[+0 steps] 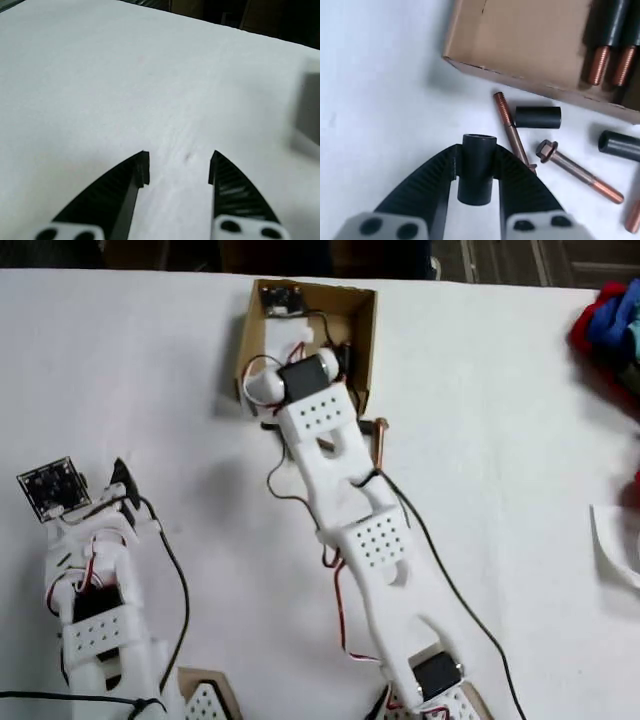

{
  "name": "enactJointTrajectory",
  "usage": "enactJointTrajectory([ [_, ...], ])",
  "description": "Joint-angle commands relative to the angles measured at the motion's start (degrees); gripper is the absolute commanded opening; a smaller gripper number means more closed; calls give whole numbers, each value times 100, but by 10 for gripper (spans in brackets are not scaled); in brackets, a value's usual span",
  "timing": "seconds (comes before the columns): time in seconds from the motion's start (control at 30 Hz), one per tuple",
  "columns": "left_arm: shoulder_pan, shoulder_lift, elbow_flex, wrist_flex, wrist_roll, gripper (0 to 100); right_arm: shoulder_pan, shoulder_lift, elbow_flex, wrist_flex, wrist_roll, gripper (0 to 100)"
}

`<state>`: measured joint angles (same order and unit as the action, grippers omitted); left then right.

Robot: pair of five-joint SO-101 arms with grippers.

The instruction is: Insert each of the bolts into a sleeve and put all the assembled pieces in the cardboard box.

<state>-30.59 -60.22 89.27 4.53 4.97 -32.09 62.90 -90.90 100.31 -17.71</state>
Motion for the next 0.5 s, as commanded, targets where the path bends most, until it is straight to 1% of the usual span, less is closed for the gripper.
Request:
enactJointTrajectory([
  [0.0,-26,-123,-215,-123,26,211,31,-1033,844,136,26,20],
  [0.07,-26,-123,-215,-123,26,211,-22,-1622,1908,136,26,20],
  [0.17,-26,-123,-215,-123,26,211,-127,-2747,4000,119,141,20],
  [0.27,-26,-123,-215,-123,26,211,-171,-3679,5855,48,932,20],
  [0.33,-26,-123,-215,-123,26,211,-101,-3978,6760,-400,1222,20],
  [0.47,-26,-123,-215,-123,26,211,259,-4084,7903,-1631,1266,20],
])
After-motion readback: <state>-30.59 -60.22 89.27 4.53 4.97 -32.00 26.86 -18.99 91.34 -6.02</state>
